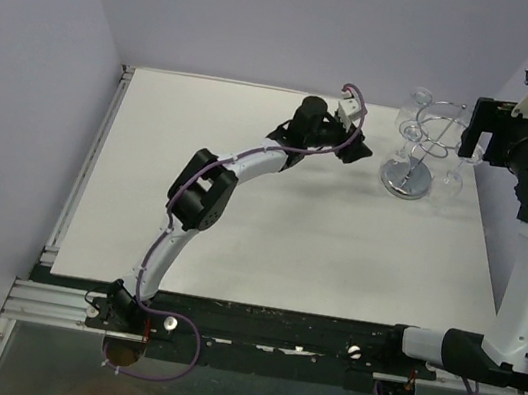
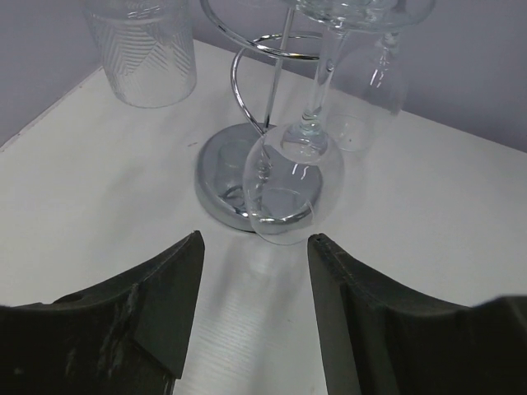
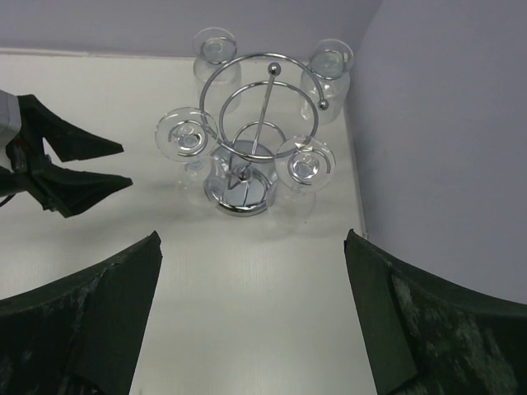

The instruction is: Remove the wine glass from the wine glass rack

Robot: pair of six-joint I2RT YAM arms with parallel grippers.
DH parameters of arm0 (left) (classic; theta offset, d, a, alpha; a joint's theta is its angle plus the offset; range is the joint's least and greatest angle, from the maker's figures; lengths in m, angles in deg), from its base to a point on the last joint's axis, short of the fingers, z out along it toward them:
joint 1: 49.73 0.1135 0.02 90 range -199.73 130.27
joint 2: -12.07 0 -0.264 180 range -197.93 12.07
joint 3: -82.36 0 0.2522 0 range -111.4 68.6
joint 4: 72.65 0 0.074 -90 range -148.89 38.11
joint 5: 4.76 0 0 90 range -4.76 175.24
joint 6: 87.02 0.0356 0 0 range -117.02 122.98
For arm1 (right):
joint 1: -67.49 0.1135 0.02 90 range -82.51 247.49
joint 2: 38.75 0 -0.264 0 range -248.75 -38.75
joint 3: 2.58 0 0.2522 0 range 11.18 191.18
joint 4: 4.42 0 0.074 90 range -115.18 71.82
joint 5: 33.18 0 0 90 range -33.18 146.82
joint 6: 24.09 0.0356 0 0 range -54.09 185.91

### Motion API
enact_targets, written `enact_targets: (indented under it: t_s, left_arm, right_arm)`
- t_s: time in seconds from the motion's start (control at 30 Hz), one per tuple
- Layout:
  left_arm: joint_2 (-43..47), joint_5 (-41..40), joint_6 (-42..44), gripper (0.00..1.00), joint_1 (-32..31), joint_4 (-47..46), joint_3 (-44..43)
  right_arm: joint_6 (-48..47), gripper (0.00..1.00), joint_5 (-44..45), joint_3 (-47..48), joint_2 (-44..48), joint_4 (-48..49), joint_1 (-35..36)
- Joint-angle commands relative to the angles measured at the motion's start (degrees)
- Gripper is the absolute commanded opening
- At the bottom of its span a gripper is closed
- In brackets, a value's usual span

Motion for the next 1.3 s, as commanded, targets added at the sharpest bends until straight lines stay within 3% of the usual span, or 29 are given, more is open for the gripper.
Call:
enact_targets:
  t_s: [0.0,0.2,0.73,1.27]
  left_arm:
    - [-5.6,-4.7,-1.5,0.65,-1.7,-9.7,-5.7]
    - [-9.7,-9.0,-0.8,0.55,-3.7,-11.9,-10.0]
    - [-15.2,-9.1,1.6,0.55,-6.8,-15.6,-15.6]
    - [-20.4,-16.0,5.8,0.51,-9.7,-15.4,-22.1]
  right_arm:
    - [0.0,0.99,-0.9,-2.7,-0.5,0.7,-0.3]
    - [0.3,0.99,-1.3,-5.4,-0.5,0.7,-0.4]
    - [1.1,0.99,-2.6,-8.5,-0.5,0.5,-0.4]
    - [1.5,0.99,-2.9,-11.3,0.9,0.1,-0.8]
